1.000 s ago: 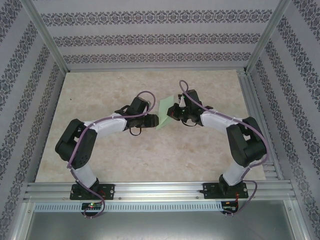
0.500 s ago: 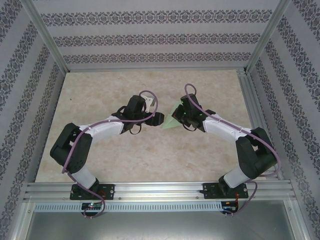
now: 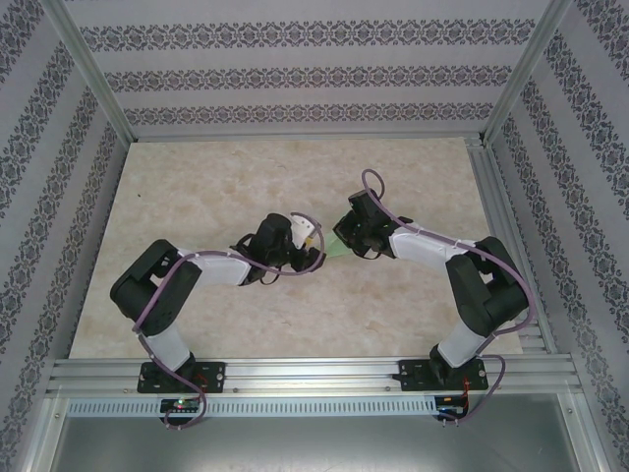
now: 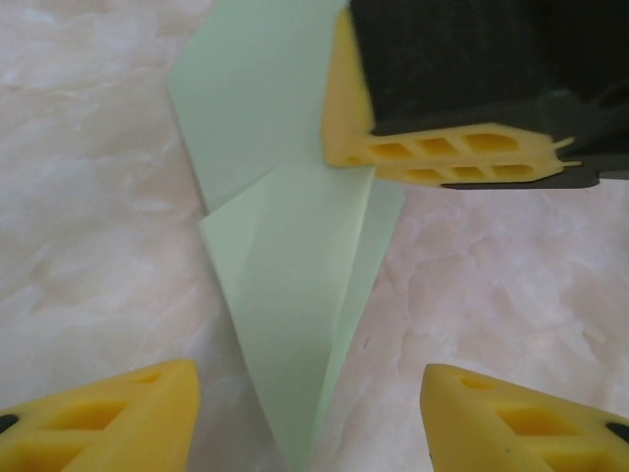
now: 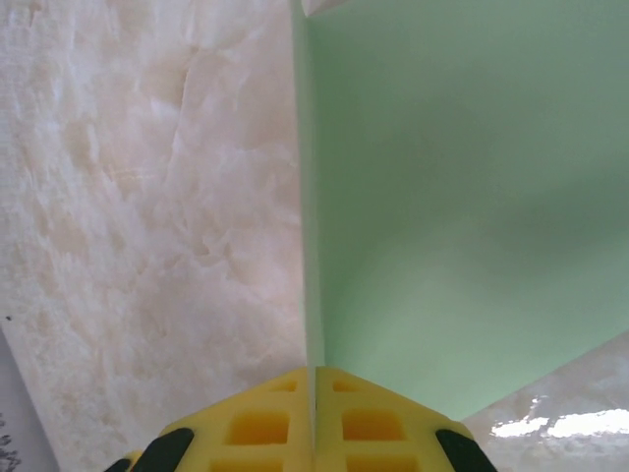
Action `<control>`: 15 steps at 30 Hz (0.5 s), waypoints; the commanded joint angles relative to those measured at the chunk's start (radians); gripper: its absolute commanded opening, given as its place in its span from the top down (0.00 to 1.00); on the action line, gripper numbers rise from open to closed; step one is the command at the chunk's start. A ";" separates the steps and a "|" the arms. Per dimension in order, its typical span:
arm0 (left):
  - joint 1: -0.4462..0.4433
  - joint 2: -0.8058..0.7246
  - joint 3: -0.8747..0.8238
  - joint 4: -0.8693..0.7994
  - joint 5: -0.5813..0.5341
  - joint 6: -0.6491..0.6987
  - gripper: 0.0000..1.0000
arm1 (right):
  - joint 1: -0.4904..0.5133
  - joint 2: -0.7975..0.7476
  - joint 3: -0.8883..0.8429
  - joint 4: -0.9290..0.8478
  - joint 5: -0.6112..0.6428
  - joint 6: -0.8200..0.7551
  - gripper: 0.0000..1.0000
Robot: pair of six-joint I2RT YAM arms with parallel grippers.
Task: Fold a paper plane with a square sheet of paper (pick it up from the middle)
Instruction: Fourth fold the wing at the center of the table.
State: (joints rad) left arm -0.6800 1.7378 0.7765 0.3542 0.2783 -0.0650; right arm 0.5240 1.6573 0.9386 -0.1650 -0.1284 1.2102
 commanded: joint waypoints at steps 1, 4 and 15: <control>-0.040 0.028 -0.013 0.153 -0.009 0.128 0.40 | 0.007 0.013 0.014 0.036 -0.038 0.058 0.97; -0.057 0.043 -0.031 0.223 -0.025 0.178 0.41 | 0.007 0.021 0.019 0.032 -0.050 0.068 0.97; -0.073 0.099 -0.072 0.369 -0.112 0.252 0.48 | 0.004 0.037 0.017 0.039 -0.078 0.081 0.97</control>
State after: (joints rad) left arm -0.7422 1.8095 0.7170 0.6270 0.1894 0.1390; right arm 0.5236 1.6791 0.9386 -0.1463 -0.1871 1.2709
